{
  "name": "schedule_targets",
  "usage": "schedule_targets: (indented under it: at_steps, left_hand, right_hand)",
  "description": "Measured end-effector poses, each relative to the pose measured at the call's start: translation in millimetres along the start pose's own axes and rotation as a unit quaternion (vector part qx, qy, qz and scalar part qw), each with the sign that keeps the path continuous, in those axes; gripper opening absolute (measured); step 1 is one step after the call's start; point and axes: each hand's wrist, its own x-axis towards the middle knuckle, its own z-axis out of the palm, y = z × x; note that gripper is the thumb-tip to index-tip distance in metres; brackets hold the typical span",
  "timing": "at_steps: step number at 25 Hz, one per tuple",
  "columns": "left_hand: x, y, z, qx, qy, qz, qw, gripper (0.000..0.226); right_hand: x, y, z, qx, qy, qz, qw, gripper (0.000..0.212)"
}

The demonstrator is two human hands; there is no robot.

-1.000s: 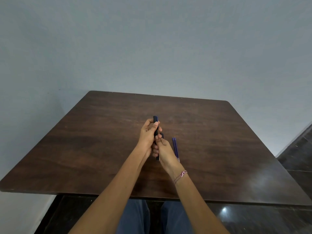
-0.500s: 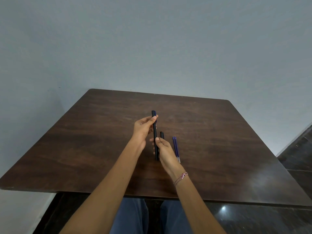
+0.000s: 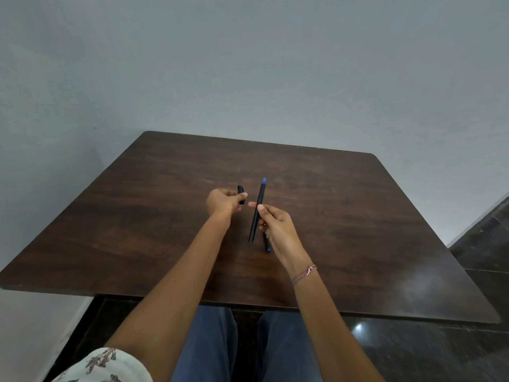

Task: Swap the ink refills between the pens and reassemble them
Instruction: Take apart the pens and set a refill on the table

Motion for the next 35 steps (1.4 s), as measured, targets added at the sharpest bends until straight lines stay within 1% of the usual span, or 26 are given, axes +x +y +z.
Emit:
schedule_targets:
  at_steps: [3,5,8,12,17,24,27,30,32,35]
  left_hand:
    - [1,-3,-1,0.152,0.011,0.027,0.988,0.026]
    - [0,-4,-1,0.221,0.022,0.048,0.974,0.03]
    - [-5,-5,-2,0.289,0.027,0.079,0.954,0.039]
    - [-7,-6,-4,0.333,0.036,0.114,0.935,0.039]
    - [-6,-6,-9,0.341,0.041,0.12,0.931,0.043]
    - [-7,-7,-18,0.323,0.052,0.102,0.939,0.051]
    - [-6,-8,-23,0.303,0.057,0.098,0.946,0.047]
    - [-6,-5,-28,0.277,0.088,0.093,0.952,0.044]
    - [-7,-1,-29,0.259,0.101,0.102,0.955,0.042]
    - [-8,6,-24,0.23,0.097,0.13,0.96,0.035]
  right_hand:
    - [1,0,-5,0.016,0.005,0.0,1.0,0.021]
    - [1,0,-8,0.029,0.005,-0.005,1.0,0.021]
    - [2,1,-12,0.048,0.009,-0.006,0.999,0.021]
    - [5,3,-17,0.053,0.016,-0.008,0.998,0.02]
    - [7,4,-19,0.048,0.022,-0.002,0.999,0.02]
    - [2,-1,-23,0.062,0.039,0.001,0.997,0.02]
    - [-1,-4,-25,0.087,0.043,0.003,0.995,0.02]
    - [-3,-4,-28,0.105,0.049,0.007,0.993,0.021]
    - [-3,-4,-32,0.119,0.057,0.011,0.991,0.022]
    - [-1,-4,-38,0.14,0.063,0.01,0.988,0.023]
